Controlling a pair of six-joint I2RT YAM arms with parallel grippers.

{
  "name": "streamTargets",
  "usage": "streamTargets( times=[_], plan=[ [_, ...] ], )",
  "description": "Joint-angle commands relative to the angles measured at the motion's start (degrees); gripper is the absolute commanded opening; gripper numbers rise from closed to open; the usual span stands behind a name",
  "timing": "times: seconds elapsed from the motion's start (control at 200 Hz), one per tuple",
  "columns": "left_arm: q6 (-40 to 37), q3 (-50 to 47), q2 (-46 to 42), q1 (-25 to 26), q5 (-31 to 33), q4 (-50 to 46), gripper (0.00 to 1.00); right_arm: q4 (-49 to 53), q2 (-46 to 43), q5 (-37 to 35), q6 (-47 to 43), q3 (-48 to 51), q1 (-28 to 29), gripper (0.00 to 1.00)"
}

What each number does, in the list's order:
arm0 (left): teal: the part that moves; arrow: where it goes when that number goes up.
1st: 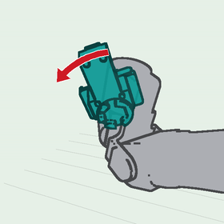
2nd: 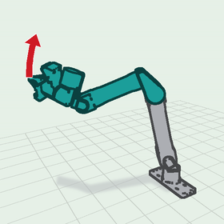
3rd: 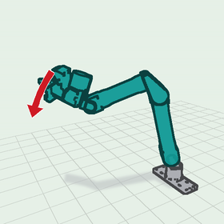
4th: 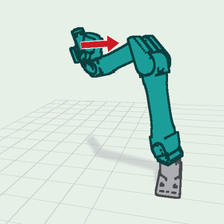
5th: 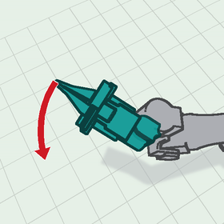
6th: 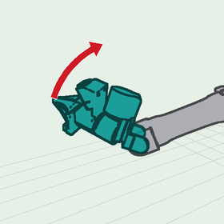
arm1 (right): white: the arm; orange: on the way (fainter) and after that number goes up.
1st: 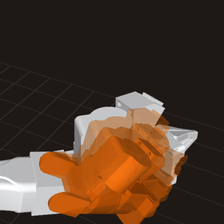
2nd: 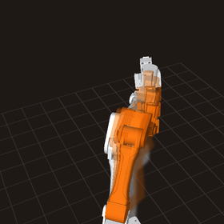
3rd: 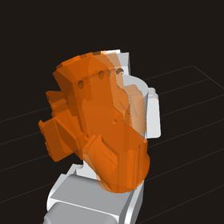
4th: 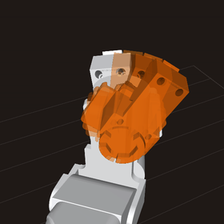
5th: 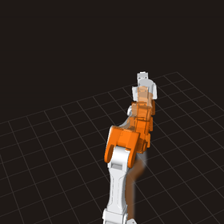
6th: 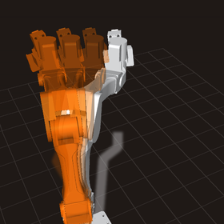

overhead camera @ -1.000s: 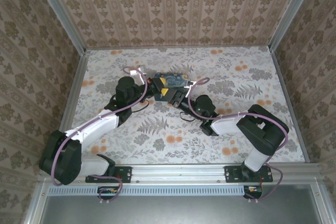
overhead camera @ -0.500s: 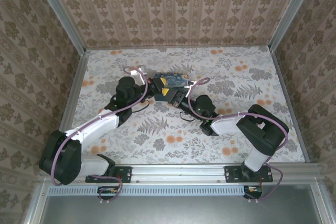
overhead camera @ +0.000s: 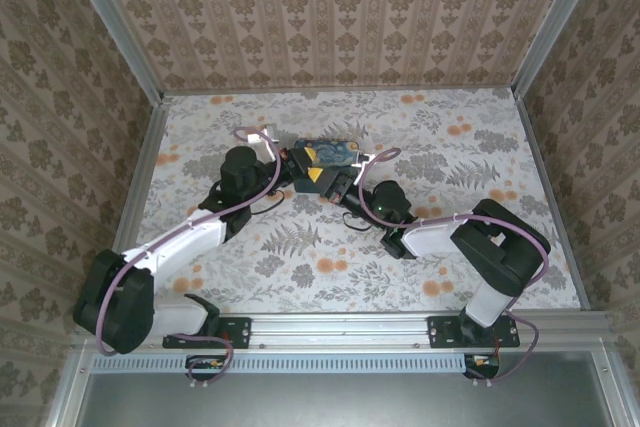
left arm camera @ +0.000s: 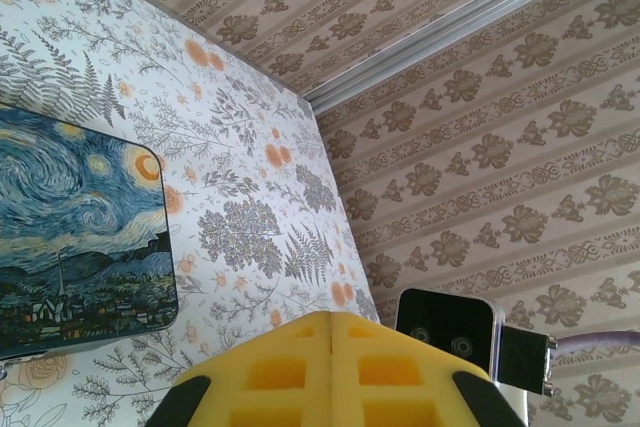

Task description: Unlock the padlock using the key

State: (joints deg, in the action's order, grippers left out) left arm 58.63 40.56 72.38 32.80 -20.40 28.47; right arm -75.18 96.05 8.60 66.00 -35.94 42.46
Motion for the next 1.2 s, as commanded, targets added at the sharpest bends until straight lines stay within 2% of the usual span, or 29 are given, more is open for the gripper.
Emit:
streamTargets(
  times=[0.0, 0.71, 0.995, 1.08, 1.15, 1.195],
  plan=[
    [-0.71, -0.87, -2.40, 0.07, 1.42, -0.23, 0.00, -1.29, -1.39, -1.77, -0.24, 0.77, -1.41, 0.00],
    [1.02, -4.50, -5.01, 0.34, 4.83, 0.80, 0.00, -1.46, -1.57, -5.94, 1.50, 3.07, -1.85, 0.00],
    [0.88, -3.90, -4.89, 0.34, 4.93, -0.41, 0.00, -1.49, -1.35, -5.12, 1.51, 2.99, -1.85, 0.00],
    [0.87, -3.14, -4.94, -0.53, 4.93, -1.99, 0.20, -1.43, -1.53, -4.84, 1.42, 3.39, -2.01, 0.00],
    [0.79, -2.88, -6.06, -1.96, 4.85, -3.56, 0.44, -1.44, -1.88, -4.56, 1.51, 4.17, -2.50, 0.00],
    [0.45, -2.75, -7.25, -3.07, 4.85, -5.50, 0.53, -1.22, -2.31, -4.21, 1.69, 4.74, -3.07, 0.00]
  ],
)
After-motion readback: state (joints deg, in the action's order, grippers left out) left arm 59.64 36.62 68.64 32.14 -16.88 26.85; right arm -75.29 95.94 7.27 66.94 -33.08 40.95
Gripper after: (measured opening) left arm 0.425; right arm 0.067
